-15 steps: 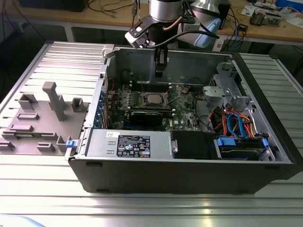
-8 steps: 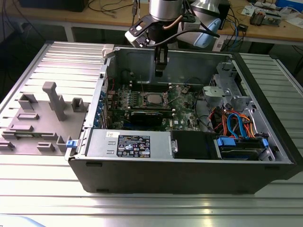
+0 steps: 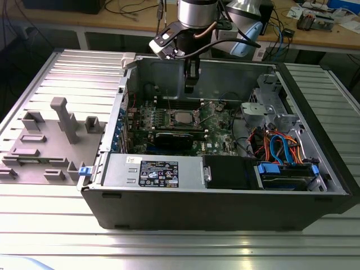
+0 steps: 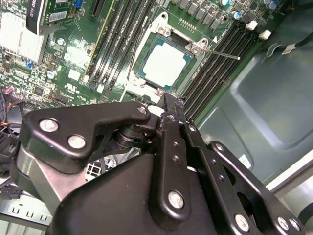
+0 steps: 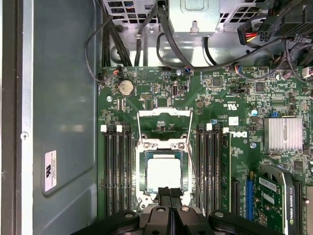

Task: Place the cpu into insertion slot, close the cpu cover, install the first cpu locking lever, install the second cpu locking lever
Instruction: 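Close the cpu cover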

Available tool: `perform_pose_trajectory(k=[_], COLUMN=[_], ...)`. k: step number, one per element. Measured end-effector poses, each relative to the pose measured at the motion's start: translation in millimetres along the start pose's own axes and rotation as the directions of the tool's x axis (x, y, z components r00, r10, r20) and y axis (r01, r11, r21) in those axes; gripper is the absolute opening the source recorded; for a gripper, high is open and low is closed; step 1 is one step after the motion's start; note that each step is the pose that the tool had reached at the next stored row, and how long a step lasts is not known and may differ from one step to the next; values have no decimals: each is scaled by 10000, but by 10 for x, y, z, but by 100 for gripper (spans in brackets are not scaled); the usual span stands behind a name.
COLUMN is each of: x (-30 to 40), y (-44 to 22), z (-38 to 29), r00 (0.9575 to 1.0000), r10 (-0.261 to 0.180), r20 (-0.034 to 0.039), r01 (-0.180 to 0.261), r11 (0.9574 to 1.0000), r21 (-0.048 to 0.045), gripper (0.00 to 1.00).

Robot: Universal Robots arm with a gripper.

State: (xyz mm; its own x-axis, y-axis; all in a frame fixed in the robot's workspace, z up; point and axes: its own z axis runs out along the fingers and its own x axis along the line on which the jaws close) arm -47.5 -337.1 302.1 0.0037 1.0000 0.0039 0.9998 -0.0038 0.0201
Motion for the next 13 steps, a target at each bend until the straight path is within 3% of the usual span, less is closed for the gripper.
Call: perform_pose_trajectory(k=[13], x=[0], y=[70], z=[5], r00=[10000], r10=[-1], r20=[0], r01=[1], r11=[10000], r21=[0], gripper=[11])
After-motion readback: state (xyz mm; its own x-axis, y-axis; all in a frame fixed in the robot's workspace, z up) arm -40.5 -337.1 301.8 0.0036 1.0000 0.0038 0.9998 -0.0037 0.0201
